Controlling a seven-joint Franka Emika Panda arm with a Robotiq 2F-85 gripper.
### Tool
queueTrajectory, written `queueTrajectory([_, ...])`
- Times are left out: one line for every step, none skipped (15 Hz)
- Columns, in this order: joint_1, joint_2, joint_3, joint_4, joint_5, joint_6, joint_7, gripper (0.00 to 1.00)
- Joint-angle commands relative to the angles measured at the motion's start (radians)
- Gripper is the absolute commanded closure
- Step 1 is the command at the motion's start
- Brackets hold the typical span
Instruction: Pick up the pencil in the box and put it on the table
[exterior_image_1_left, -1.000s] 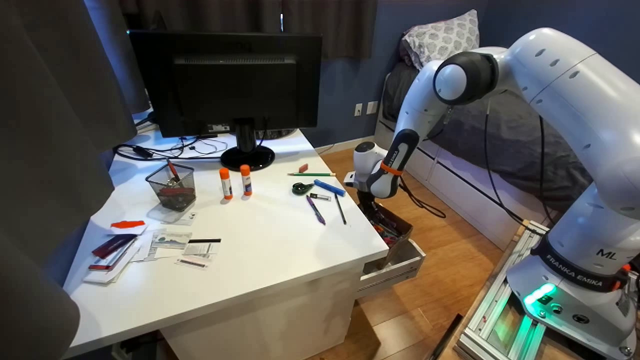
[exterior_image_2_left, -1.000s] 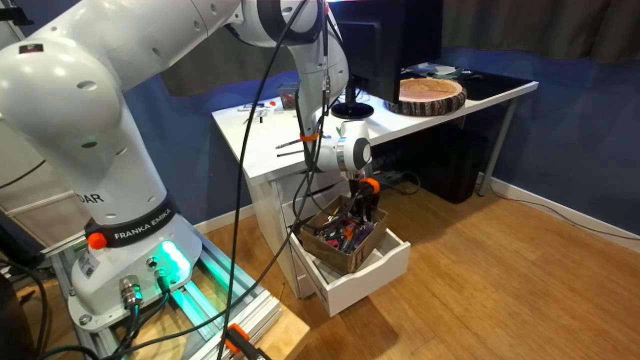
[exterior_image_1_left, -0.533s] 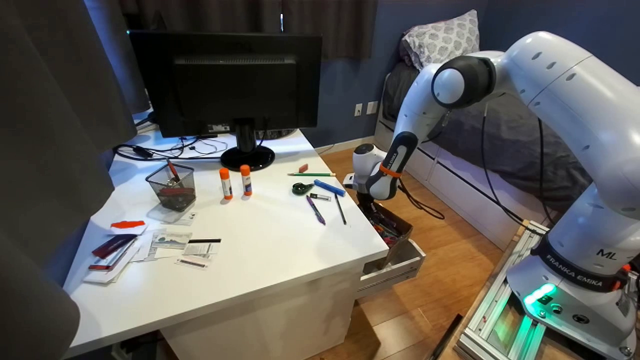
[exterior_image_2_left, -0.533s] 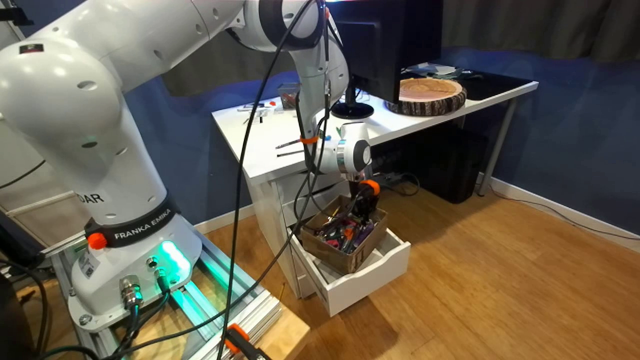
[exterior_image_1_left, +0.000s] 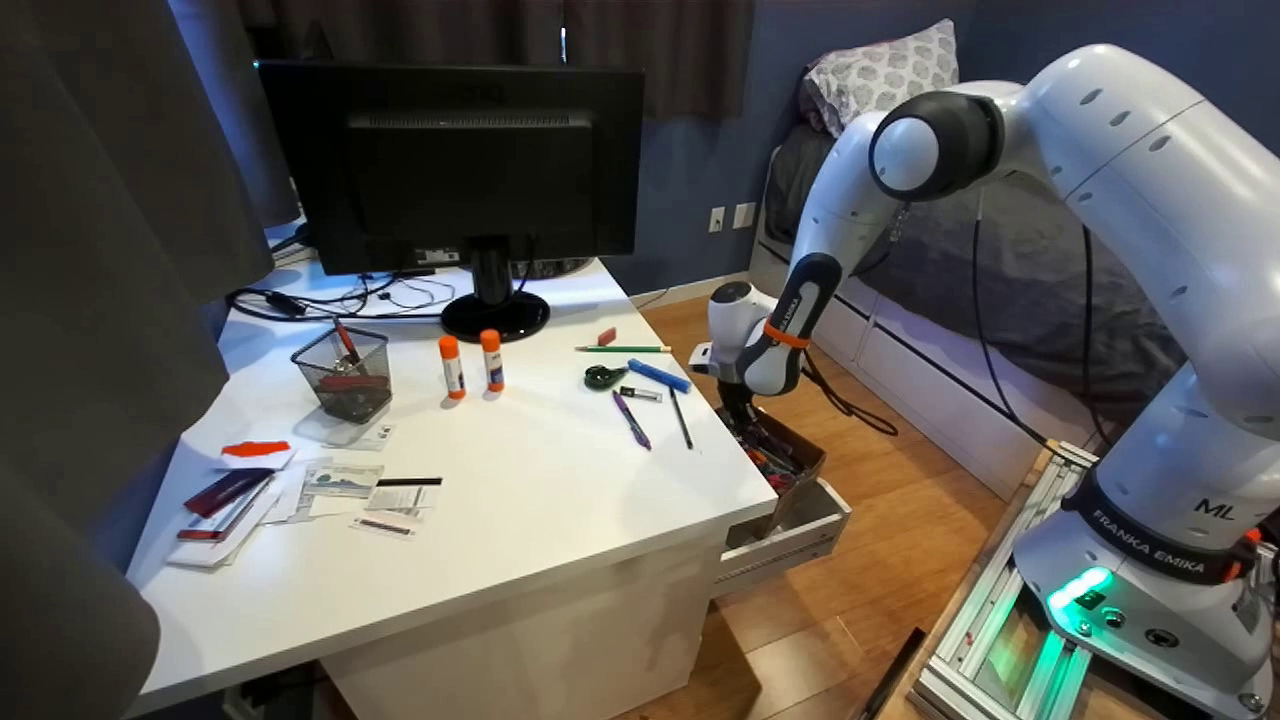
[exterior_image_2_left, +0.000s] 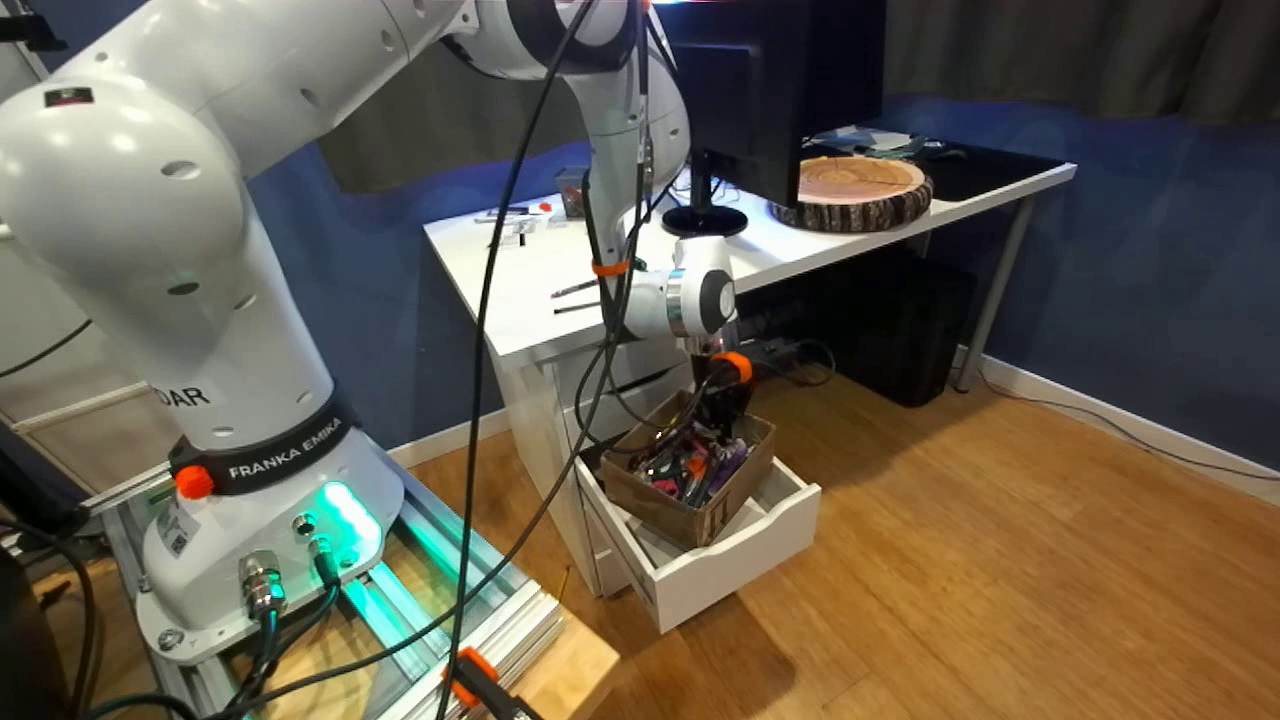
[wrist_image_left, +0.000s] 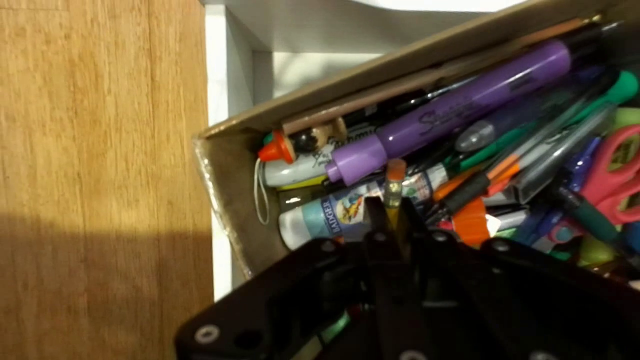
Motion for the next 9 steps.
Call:
queueTrajectory([0.041,-0.13,-0.049,-0.157,-0.007,0.06,0.068,0.98])
queueTrajectory([0.04,-0.158,-0.053,-0.189,-0.007,0.066,0.075,0.98])
queueTrajectory([0.048,-0.182,-0.066,-0.217,-0.011,0.075,0.091,0.98])
queueTrajectory([0.046,-0.211,-0.071,-0.25,-0.01,0.078,0.101,0.98])
queueTrajectory([0.049,-0.238,-0.082,-0.279,-0.013,0.081,0.113,0.98])
queueTrajectory([0.048,-0.264,-0.088,-0.307,-0.016,0.074,0.118,0.98])
queueTrajectory([0.044,-0.288,-0.093,-0.332,-0.02,0.071,0.118,0.98])
queueTrajectory([0.027,-0.314,-0.088,-0.361,-0.019,0.074,0.107,0.98])
queueTrajectory([0.007,-0.338,-0.078,-0.386,-0.014,0.079,0.091,0.98])
